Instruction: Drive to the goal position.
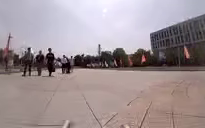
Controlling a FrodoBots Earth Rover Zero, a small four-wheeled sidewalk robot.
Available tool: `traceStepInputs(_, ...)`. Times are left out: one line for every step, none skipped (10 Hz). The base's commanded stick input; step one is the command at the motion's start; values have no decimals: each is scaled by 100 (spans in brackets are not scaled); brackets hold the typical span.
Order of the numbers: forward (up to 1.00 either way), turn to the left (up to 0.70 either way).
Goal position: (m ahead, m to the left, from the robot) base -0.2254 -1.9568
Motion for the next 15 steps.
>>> traceStepInputs(100, -3)
traceStepInputs(100, 0)
traceStepInputs(100, -20)
traceStepInputs(100, -11)
traceStepInputs(100, 0)
traceStepInputs(100, 0)
traceStepInputs(100, 0)
traceStepInputs(100, 0)
traceStepInputs(100, 0)
traceStepInputs(100, 0)
traceStepInputs(100, -19)
traceStepInputs(100, -15)
traceStepInputs(100, -1)
traceStepInputs(100, 0)
traceStepInputs(100, 0)
